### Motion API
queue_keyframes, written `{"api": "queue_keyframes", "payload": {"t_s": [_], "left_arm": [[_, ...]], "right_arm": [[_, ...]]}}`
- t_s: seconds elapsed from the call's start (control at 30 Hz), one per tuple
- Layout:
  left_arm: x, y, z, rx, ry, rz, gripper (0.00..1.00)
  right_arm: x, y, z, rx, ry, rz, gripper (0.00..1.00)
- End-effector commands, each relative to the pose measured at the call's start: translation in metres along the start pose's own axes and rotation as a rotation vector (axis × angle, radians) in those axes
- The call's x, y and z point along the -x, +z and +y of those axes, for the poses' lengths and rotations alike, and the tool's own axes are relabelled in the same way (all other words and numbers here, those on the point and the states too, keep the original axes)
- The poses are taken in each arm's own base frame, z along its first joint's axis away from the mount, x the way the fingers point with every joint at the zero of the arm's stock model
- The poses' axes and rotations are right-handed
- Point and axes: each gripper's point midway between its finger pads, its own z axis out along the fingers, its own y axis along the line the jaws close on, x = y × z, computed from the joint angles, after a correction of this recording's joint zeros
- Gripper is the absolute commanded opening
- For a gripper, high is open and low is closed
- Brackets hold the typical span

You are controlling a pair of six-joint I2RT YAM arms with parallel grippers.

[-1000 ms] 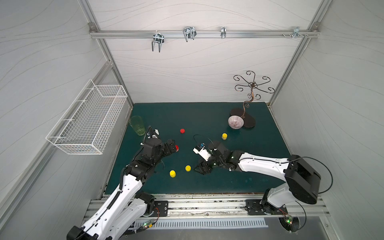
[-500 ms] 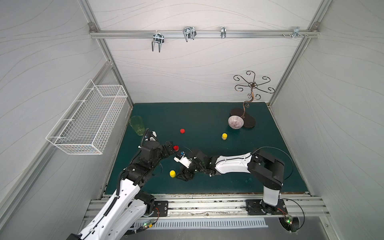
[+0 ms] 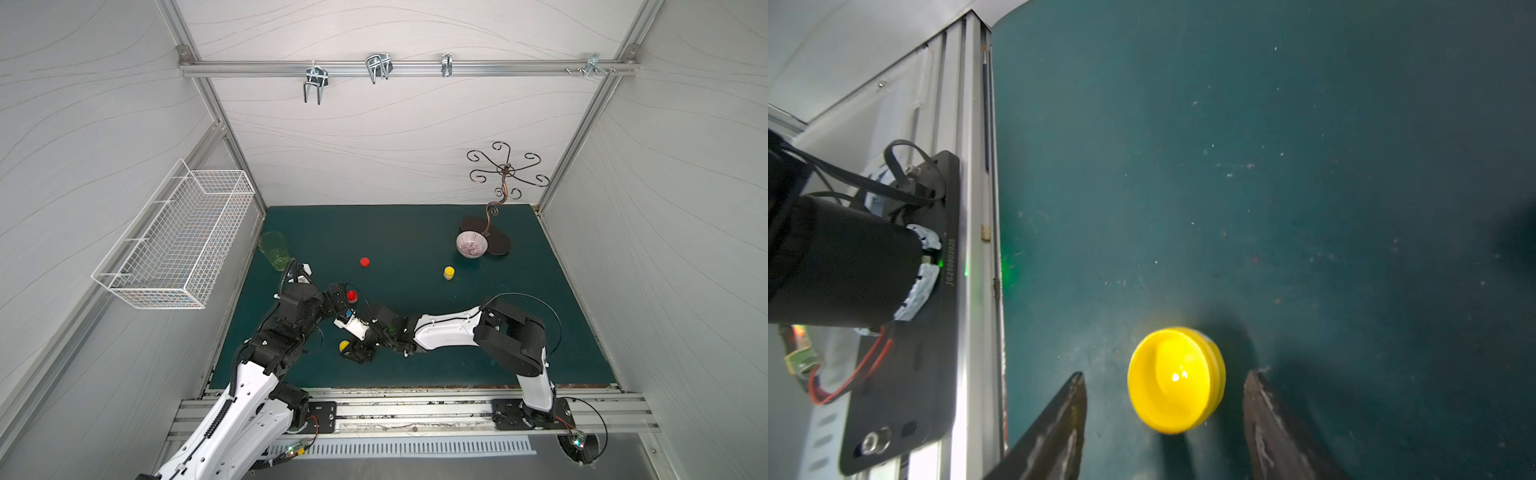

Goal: Close the paint jar lid
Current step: Pick up the paint jar from the center of the board.

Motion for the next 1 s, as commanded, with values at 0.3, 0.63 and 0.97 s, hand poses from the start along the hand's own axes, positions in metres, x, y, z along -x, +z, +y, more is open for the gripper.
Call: {"api": "queue_keyframes", "payload": {"t_s": [0.3,0.63,0.97], "left_arm": [[0.0119,-0.0053,-0.0059,-0.025,0.004,-0.043,1.00],[0.0110,-0.0056,-0.0041,-0.021,0.006,-0.045,1.00],[0.0125,-0.0077,-0.0052,-0.035,0.006,-0.060,1.00]], "right_arm": [[-0.0130,0.0138,-0.0014,-0.026,-0.027,0.046,0.54],[-0.0131,0.0160,-0.0013,-0.032,-0.026,0.049,0.32],[-0.0078,0.0101,-0.0047,-0.062,-0.021,0.012,0.26]]}}
